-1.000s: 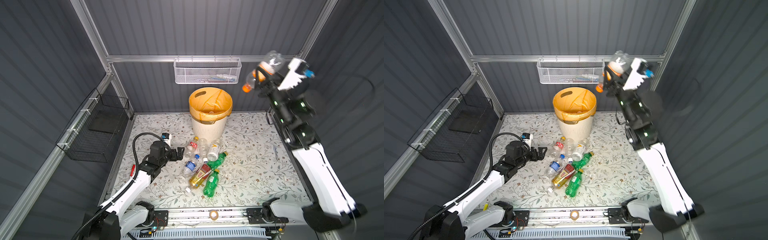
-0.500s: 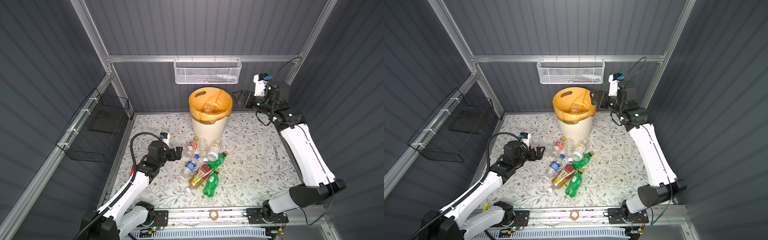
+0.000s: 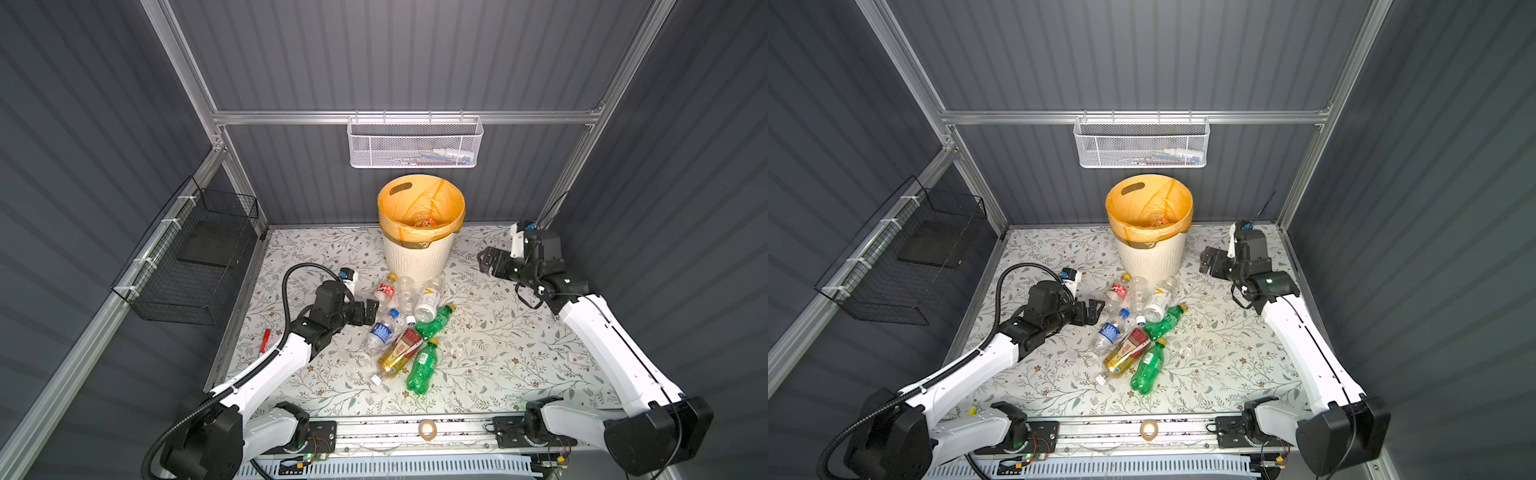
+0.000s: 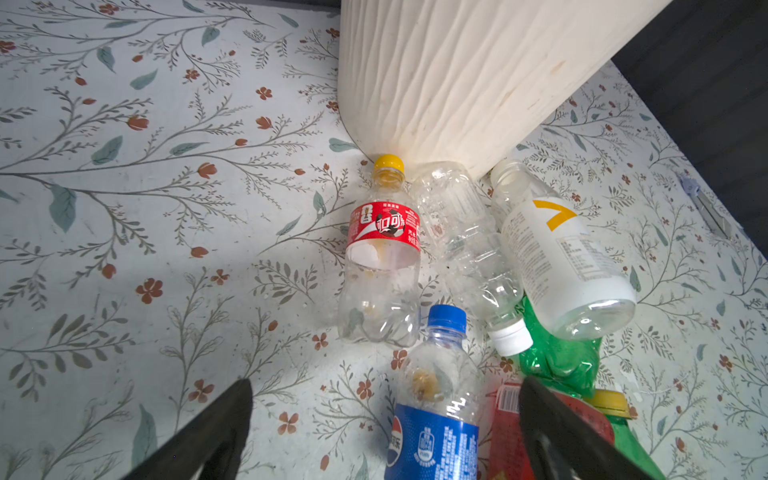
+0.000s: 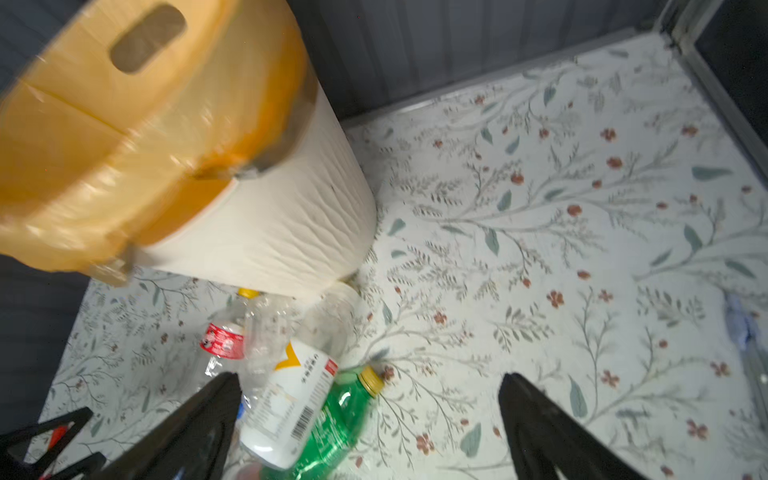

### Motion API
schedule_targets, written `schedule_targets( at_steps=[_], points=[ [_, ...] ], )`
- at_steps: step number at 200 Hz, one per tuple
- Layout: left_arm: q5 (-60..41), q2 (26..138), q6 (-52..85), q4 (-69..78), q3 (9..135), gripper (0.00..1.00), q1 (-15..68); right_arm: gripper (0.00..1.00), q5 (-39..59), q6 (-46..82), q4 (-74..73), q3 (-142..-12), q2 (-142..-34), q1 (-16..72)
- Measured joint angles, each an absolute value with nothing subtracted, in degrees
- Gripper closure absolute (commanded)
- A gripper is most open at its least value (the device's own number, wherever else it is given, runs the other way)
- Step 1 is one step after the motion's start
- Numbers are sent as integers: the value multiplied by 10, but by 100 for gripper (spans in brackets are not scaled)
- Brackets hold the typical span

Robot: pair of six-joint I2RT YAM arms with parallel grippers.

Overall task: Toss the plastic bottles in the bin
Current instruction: 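Lower the right gripper back while the left gripper grasps the blue-label bottle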

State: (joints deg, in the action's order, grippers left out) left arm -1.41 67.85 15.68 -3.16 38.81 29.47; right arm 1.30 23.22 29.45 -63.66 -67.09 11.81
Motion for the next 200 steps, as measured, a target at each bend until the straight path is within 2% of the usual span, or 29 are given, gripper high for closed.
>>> schedule_targets(
  at_steps=[38, 136, 200],
  points=[
    [-10, 729, 157, -28, 396, 0, 321, 1, 10, 251, 300, -591, -629, 88],
    [-8, 707, 154, -82, 377, 7, 366, 1, 26, 270, 286, -547, -632, 86],
    [-5, 764, 155, -85, 375, 11, 390, 2, 37, 281, 265, -533, -635, 86]
  ],
)
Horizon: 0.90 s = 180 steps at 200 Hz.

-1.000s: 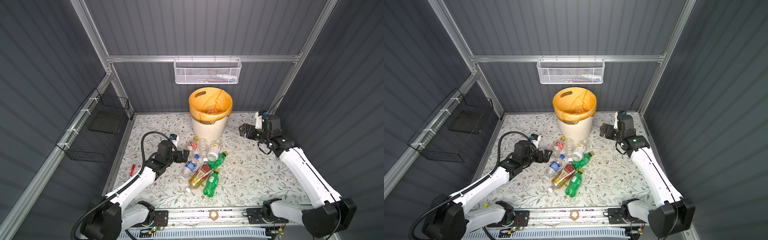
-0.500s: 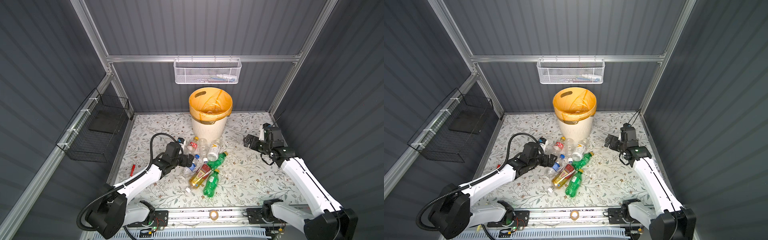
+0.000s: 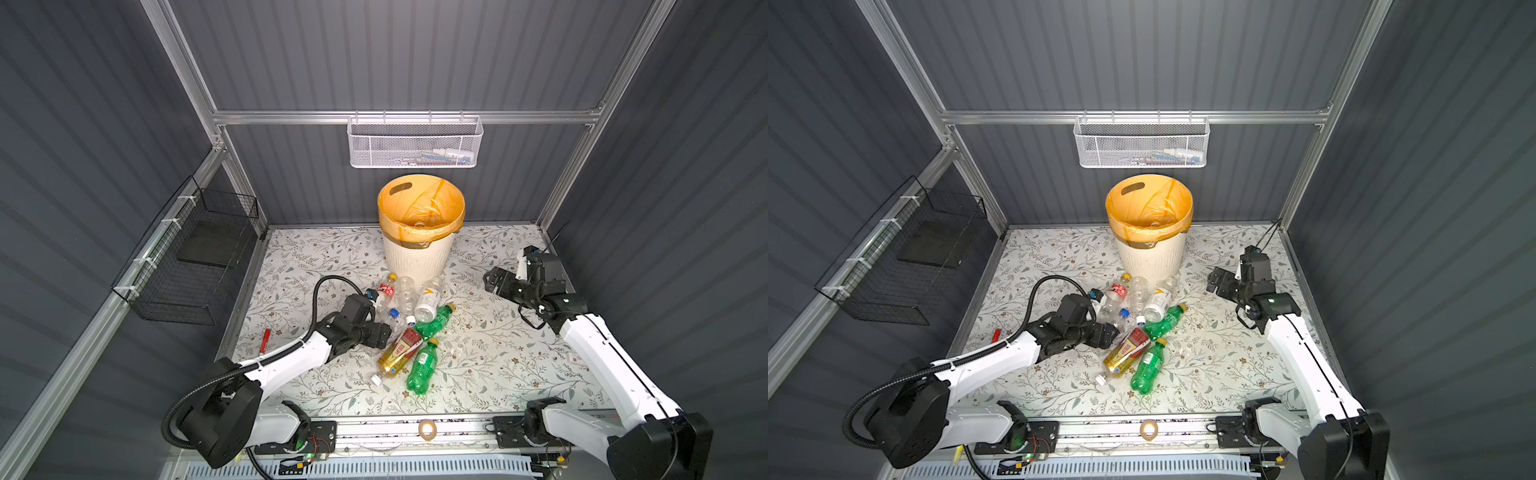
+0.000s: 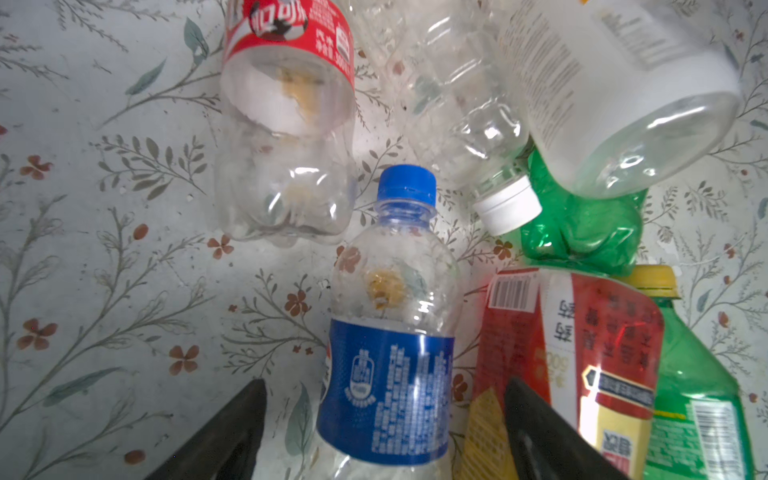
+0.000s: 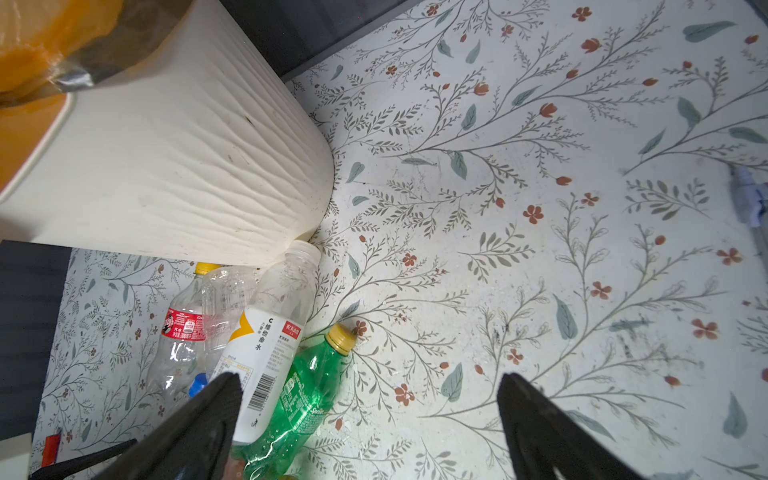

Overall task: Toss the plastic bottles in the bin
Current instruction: 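Lower the right gripper back while the left gripper grasps the blue-label bottle, then lift the blue-label bottle over the bin with the left gripper and release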

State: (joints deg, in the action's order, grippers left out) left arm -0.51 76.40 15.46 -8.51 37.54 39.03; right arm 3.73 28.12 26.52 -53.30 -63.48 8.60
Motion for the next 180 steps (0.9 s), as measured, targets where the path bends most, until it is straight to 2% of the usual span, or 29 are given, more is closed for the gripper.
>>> schedule_targets(
  at_steps=[51, 107, 180],
  points=[
    [13, 824, 155, -83, 376, 17, 402, 2, 42, 285, 259, -520, -635, 86],
    [20, 850, 156, -69, 383, 36, 402, 2, 42, 285, 252, -517, -635, 86],
    [20, 804, 157, -69, 383, 41, 402, 3, 44, 288, 248, -504, -635, 85]
  ],
)
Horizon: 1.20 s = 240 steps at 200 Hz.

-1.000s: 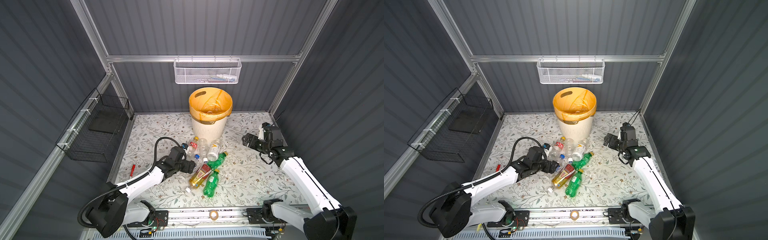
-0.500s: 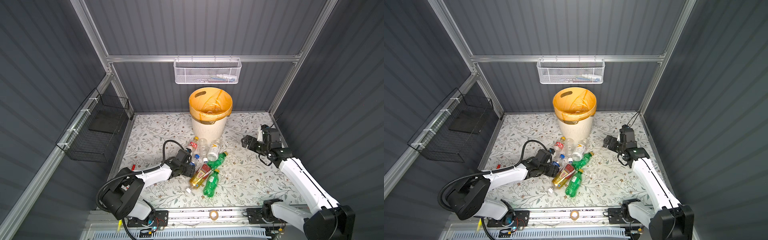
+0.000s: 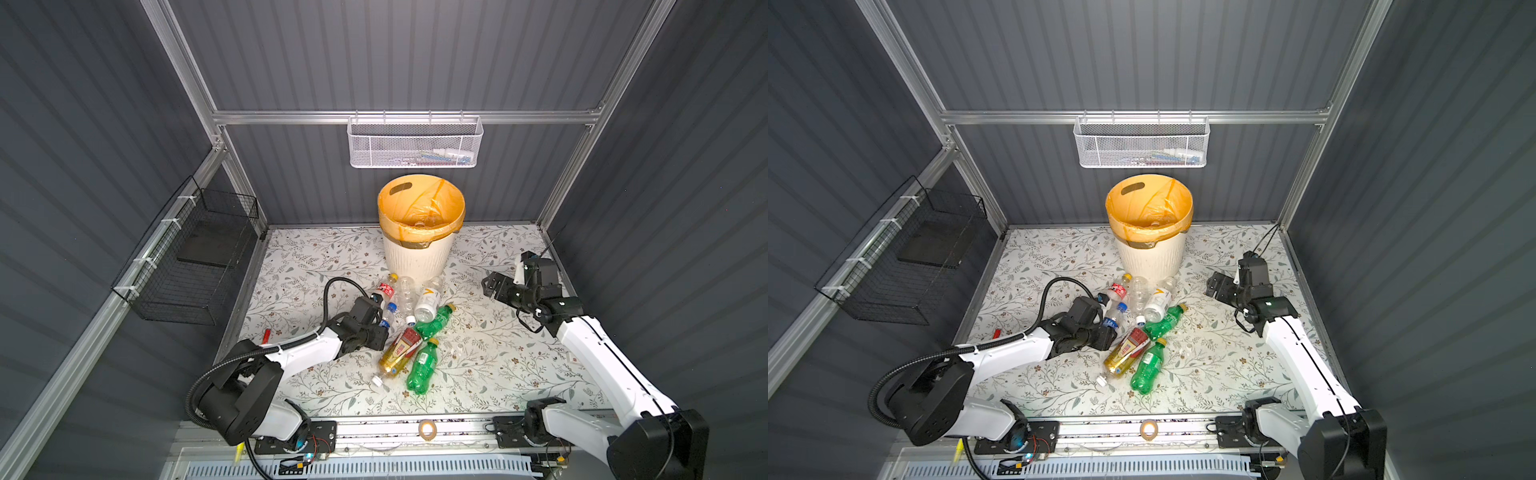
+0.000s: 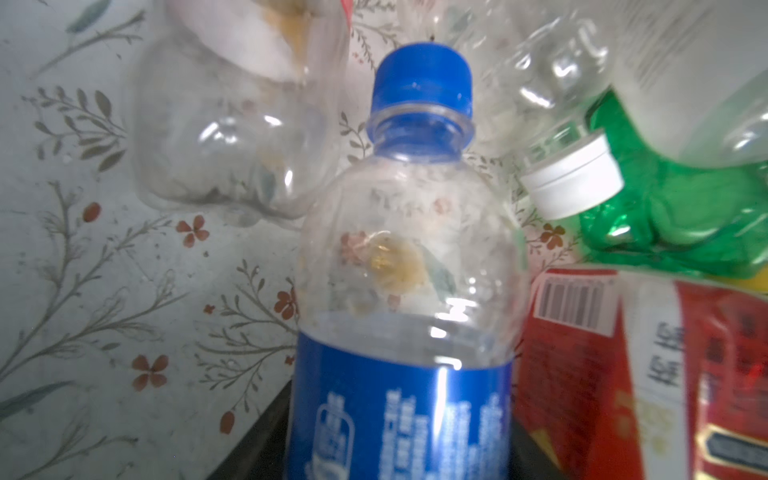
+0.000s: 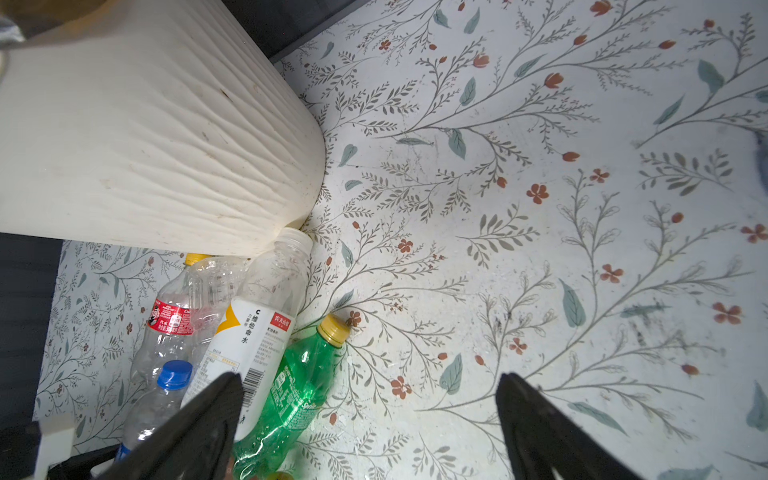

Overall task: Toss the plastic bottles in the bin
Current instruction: 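Lift the blue-label bottle over the bin with the left gripper and release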

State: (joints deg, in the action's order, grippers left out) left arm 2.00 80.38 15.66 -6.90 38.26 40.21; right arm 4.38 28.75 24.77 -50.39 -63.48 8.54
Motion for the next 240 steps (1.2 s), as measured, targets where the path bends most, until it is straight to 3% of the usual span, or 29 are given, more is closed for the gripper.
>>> schedule_targets(
  at_steps=[62, 153, 195, 222, 234, 240],
  points=[
    [39, 675, 152, -101, 397, 40, 402, 4, 44, 287, 241, -490, -661, 85],
    [166, 392, 55, -49, 425, 42, 402, 4, 43, 285, 253, -488, -670, 85],
    [129, 410, -89, 84, 554, 40, 402, 5, 47, 289, 253, -488, -670, 85],
    [90, 492, -134, 175, 663, 37, 404, 5, 50, 300, 247, -488, -668, 85],
    [88, 571, -132, 183, 744, 32, 405, 5, 53, 305, 243, -488, -665, 85],
    [90, 619, -126, 169, 797, 23, 405, 5, 55, 307, 239, -488, -663, 85]
  ],
)
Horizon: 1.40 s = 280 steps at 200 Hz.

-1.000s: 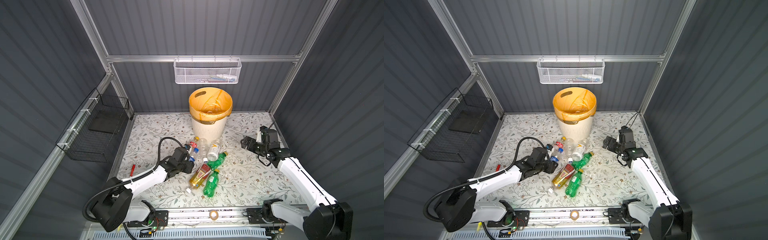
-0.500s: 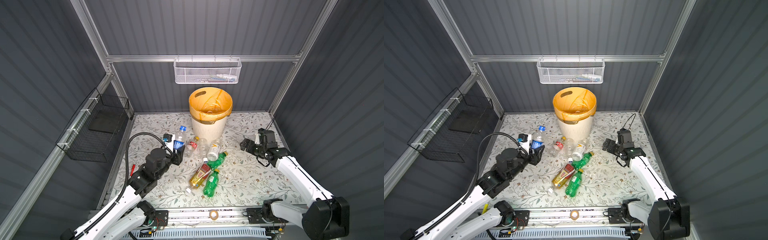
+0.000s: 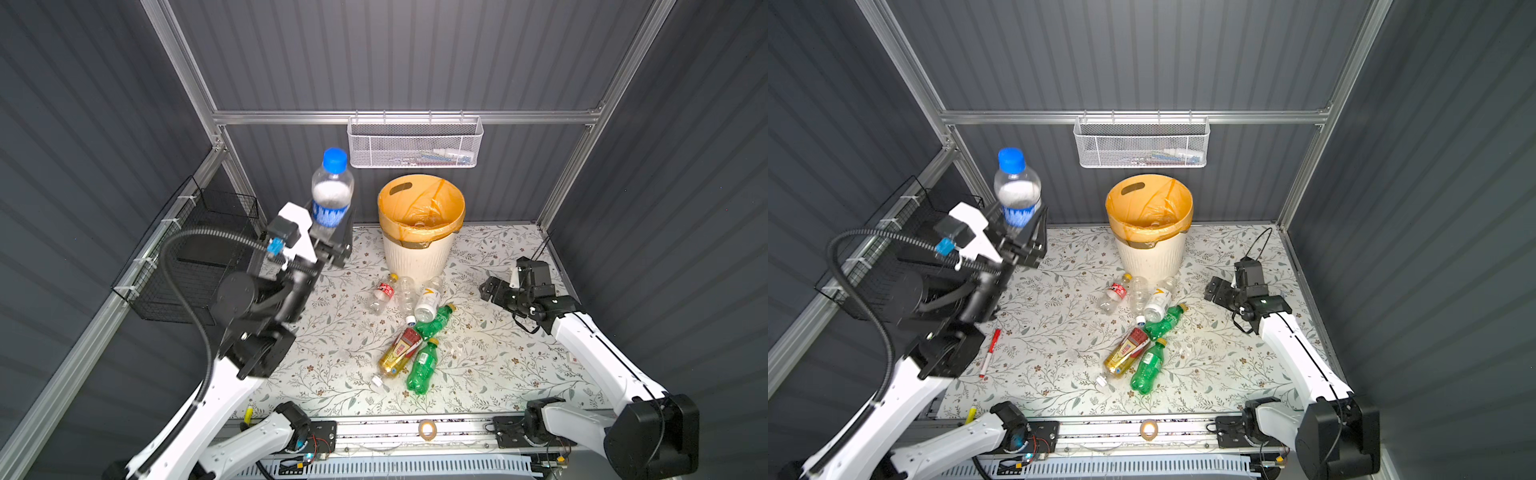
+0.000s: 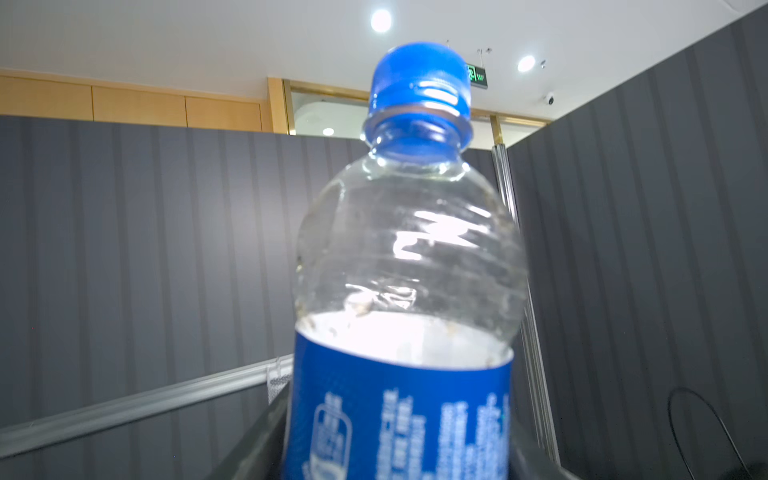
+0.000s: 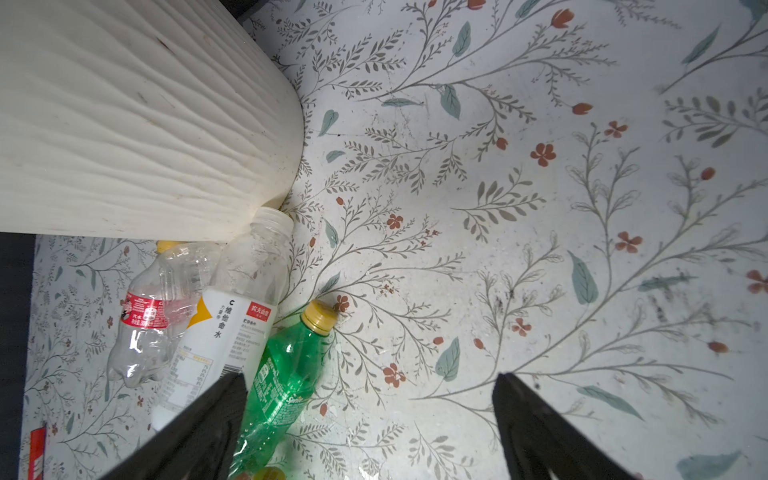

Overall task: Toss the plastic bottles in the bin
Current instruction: 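Lift the blue-label bottle over the bin with the left gripper and release, then lower the left gripper back while the right gripper reaches the white-label bottle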

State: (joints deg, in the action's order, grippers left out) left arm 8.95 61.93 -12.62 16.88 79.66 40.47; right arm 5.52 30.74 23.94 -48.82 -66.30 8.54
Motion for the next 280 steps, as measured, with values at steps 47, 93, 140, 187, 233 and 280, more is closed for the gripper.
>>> schedule_targets(
  at_steps=[47, 93, 140, 187, 233, 280],
  points=[
    [104, 1054, -56, -108, 1310, 0, 405, 5, 72, 312, 242, -487, -648, 86],
    [124, 1001, -37, -191, 1140, 0, 400, 4, 73, 309, 251, -469, -601, 86],
    [154, 779, -4, -152, 992, 0, 345, 5, 77, 317, 254, -469, -653, 107],
    [129, 695, 90, -140, 781, 0, 217, 6, 45, 384, 267, -538, -749, 201],
    [63, 719, 162, -165, 583, 1, 154, 7, 48, 489, 219, -564, -828, 248],
    [10, 719, 198, -132, 546, 1, 142, 7, 64, 569, 156, -573, -888, 269]
  ],
)
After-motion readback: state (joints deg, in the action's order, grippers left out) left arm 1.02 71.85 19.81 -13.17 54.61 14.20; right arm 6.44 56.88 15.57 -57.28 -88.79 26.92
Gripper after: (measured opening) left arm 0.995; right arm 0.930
